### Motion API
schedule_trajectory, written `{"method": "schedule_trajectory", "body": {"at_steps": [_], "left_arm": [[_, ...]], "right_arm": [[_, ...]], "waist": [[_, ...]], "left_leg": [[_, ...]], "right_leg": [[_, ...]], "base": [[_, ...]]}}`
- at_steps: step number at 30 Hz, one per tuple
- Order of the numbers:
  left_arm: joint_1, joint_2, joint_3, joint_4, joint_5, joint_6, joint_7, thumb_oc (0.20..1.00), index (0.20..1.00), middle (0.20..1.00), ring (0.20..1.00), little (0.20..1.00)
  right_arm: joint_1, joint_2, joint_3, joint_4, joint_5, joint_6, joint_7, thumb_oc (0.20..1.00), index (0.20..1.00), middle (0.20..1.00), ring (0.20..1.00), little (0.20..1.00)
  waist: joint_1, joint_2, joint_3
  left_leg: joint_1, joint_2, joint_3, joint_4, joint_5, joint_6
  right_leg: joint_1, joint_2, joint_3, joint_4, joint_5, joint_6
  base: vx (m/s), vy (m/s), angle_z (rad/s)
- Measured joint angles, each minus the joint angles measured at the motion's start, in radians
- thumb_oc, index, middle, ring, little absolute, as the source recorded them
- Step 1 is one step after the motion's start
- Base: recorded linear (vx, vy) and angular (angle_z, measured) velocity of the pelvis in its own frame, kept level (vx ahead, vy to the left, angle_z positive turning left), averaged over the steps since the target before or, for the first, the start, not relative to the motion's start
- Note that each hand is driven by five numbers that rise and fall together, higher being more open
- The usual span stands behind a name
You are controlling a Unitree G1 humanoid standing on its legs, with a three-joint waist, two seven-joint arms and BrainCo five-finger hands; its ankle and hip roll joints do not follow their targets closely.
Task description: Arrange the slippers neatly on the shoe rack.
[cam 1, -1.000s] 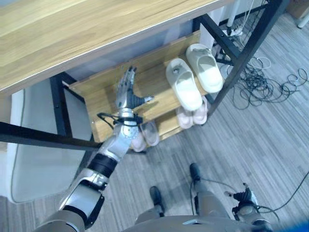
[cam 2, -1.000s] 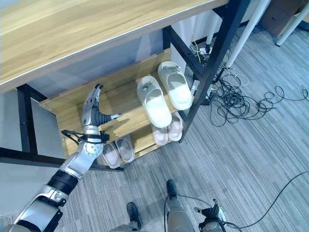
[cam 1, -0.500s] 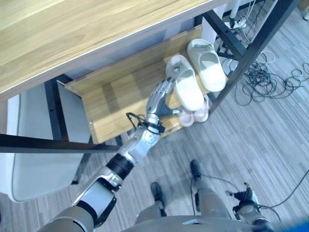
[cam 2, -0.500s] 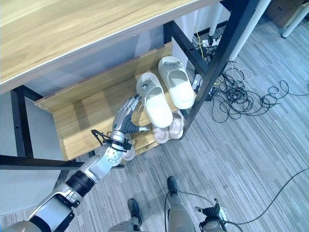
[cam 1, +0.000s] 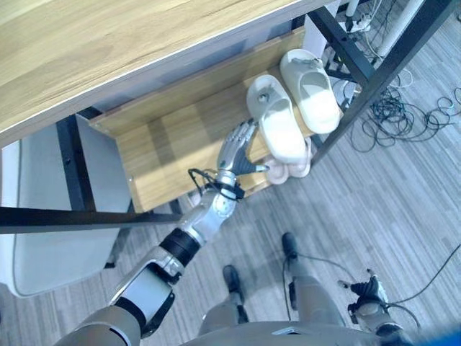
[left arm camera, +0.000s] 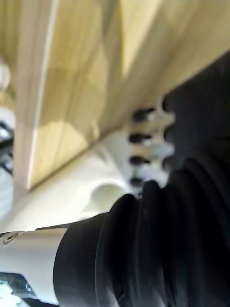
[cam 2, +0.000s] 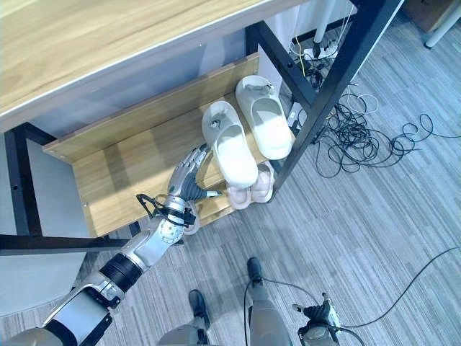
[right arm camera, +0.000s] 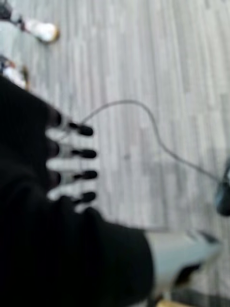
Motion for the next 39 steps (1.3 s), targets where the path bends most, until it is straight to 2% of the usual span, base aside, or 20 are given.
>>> {"method": "schedule_trajectory", "body": {"at_steps": [4,15,30,39], "left_arm": [[-0.016,-0.030,-0.012,0.041,0.000,0.004,0.023,1.000,1.000,1.000,1.000,1.000],[-0.059,-0.043,-0.031,0.111,0.020,0.030,0.104,1.000,1.000,1.000,1.000,1.000],[-0.080,-0.059,-0.033,0.121,0.020,0.062,0.131,1.000,1.000,1.000,1.000,1.000],[-0.116,-0.087,-0.038,0.173,0.016,0.081,0.149,1.000,1.000,1.000,1.000,1.000]], "right_arm": [[-0.014,0.000,0.002,0.001,0.000,0.000,-0.009,1.000,1.000,1.000,1.000,1.000],[-0.025,0.001,0.019,0.004,0.003,-0.001,-0.025,1.000,1.000,1.000,1.000,1.000],[-0.054,0.002,0.048,0.010,0.007,-0.002,-0.038,1.000,1.000,1.000,1.000,1.000],[-0.058,0.010,0.065,0.011,0.007,-0.002,-0.039,1.000,1.000,1.000,1.000,1.000]], "waist": [[-0.003,-0.003,0.002],[-0.022,-0.011,0.007],[-0.025,-0.024,0.009],[-0.034,-0.044,-0.007]], "left_leg": [[-0.001,0.003,0.000,0.000,0.000,0.000],[-0.014,0.006,0.000,0.000,0.000,0.000],[-0.030,0.006,0.000,0.000,-0.001,0.001],[-0.035,0.005,-0.001,0.000,0.000,0.001]], "right_leg": [[-0.002,0.004,0.001,0.000,-0.004,0.004],[-0.016,0.007,0.001,0.000,-0.001,-0.001],[-0.031,0.008,0.002,0.001,0.000,-0.003],[-0.036,0.007,0.001,0.001,0.006,-0.010]], "base": [[0.00,-0.017,0.00],[0.00,-0.003,0.00],[0.00,0.000,0.00],[0.00,0.000,0.00]]}}
